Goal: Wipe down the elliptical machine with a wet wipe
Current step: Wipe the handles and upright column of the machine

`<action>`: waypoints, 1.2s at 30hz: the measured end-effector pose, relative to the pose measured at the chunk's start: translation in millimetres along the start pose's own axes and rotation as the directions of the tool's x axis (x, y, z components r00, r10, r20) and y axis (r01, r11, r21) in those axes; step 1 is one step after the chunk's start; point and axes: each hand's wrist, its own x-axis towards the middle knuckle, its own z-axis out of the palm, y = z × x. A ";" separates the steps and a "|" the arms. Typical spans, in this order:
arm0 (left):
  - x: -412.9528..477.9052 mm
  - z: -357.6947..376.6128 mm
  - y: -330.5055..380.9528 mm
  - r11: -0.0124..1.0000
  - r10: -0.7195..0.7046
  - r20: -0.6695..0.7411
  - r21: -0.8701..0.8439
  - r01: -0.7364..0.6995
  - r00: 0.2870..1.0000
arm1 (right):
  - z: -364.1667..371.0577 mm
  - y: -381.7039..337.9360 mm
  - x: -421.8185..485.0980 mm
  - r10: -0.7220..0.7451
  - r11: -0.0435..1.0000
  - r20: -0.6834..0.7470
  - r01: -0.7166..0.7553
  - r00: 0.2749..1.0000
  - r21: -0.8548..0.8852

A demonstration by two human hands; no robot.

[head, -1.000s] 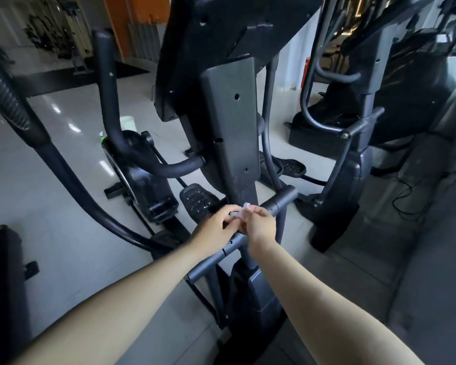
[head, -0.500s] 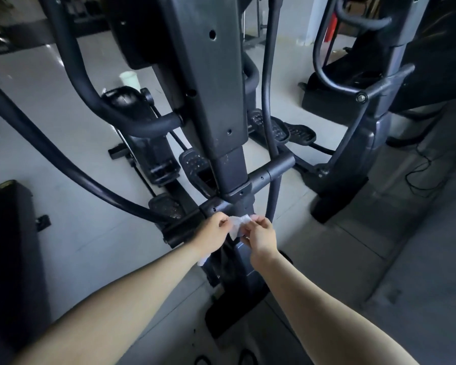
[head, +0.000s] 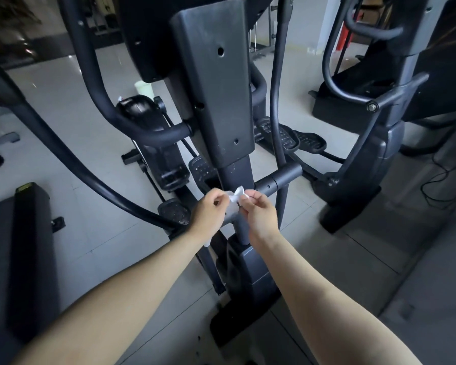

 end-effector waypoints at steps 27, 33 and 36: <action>9.8 -67.3 -0.3 0.904 0.352 0.060 0.237 -0.356 0.934 | 55.7 -30.1 -39.8 -0.085 0.988 -0.019 0.087 0.996 0.128; 18.5 -75.6 7.6 0.910 0.389 0.087 0.120 -0.398 0.917 | 67.4 -23.1 -40.4 -0.141 0.985 -0.026 0.143 0.990 0.091; 21.7 -78.0 6.6 0.980 0.191 0.159 -0.083 -0.180 0.969 | 68.5 -22.9 -46.6 -0.166 0.978 -0.095 0.176 0.982 0.109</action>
